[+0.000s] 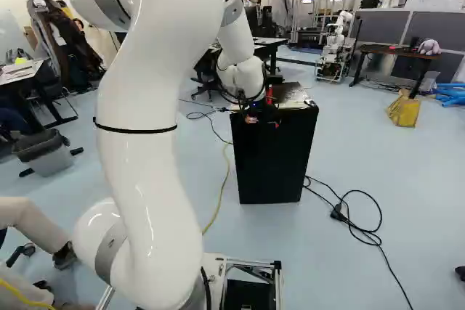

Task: Grab a drink from the fridge

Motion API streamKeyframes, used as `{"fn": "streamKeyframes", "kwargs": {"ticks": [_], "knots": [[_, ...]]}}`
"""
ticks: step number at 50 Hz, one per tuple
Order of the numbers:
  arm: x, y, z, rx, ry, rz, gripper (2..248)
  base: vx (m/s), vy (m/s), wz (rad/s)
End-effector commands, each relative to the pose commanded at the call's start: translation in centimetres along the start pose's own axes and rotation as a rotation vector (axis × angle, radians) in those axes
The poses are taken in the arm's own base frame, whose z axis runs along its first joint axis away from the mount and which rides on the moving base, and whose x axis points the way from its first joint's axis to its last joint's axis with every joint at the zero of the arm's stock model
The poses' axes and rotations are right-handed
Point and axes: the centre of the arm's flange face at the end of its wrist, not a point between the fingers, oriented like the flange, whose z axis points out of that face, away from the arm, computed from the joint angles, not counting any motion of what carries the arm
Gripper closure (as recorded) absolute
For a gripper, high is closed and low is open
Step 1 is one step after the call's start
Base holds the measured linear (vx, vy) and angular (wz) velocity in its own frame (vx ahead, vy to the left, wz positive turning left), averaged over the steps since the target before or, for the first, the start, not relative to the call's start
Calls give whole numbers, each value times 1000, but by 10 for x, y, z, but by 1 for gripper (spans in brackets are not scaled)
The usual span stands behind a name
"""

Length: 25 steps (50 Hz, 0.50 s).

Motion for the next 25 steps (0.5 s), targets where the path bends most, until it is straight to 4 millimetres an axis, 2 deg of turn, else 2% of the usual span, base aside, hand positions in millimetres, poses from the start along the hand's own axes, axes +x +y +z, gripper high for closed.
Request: {"fn": "streamKeyframes", "kwargs": {"ticks": [25], "knots": [[3, 0, 0, 0, 33, 0, 3, 0, 0, 0]]}}
